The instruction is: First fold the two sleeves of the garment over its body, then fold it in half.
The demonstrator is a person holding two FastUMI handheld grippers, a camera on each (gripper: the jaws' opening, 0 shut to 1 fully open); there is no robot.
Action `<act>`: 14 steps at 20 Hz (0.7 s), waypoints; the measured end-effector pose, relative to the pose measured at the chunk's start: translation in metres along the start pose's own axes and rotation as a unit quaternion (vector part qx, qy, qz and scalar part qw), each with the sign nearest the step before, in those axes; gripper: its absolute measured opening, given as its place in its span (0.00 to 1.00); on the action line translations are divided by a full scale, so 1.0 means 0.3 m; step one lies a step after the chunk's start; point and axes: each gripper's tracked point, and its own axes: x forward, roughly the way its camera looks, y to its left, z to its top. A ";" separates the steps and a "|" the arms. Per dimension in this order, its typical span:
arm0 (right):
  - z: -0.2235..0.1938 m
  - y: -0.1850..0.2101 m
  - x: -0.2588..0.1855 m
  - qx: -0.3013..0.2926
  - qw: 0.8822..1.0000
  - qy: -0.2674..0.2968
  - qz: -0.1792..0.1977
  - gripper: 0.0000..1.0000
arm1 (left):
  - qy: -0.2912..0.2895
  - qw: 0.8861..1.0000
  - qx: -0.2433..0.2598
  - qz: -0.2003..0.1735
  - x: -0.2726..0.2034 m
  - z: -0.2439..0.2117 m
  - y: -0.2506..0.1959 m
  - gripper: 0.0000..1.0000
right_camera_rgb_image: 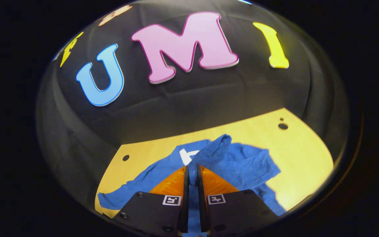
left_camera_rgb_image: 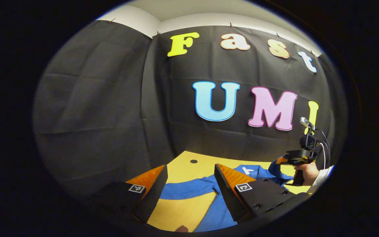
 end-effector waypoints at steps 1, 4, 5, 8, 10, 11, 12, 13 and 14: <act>-0.049 0.035 0.027 0.006 1.000 0.012 0.010 0.15 | 0.005 1.000 0.004 0.009 -0.010 -0.008 0.027 0.82; -0.066 0.088 0.053 0.002 1.000 -0.006 0.021 0.15 | 0.017 0.999 0.009 0.031 -0.033 -0.033 0.077 0.82; -0.043 0.097 0.037 0.002 1.000 -0.016 0.024 0.15 | 0.022 0.999 0.005 0.031 -0.034 -0.046 0.077 0.82; 0.077 0.057 -0.083 -0.027 0.998 -0.063 0.016 0.15 | 0.037 0.999 -0.002 0.018 -0.025 -0.082 0.047 0.82; 0.150 0.025 -0.203 -0.042 0.995 -0.093 0.009 0.15 | 0.031 1.000 -0.001 -0.003 0.000 -0.063 0.001 0.82; 0.183 -0.007 -0.261 -0.046 0.993 -0.107 0.001 0.15 | 0.025 1.000 0.002 -0.014 0.013 -0.047 -0.022 0.82; 0.229 -0.034 -0.328 -0.050 0.990 -0.131 -0.007 0.15 | 0.017 1.000 0.006 -0.024 0.028 -0.034 -0.038 0.82; 0.261 -0.052 -0.390 -0.052 0.987 -0.150 -0.014 0.15 | 0.011 0.999 0.009 -0.034 0.040 -0.018 -0.055 0.82; 0.277 -0.075 -0.449 -0.051 0.986 -0.159 -0.022 0.15 | 0.007 0.999 0.010 -0.042 0.050 -0.019 -0.063 0.82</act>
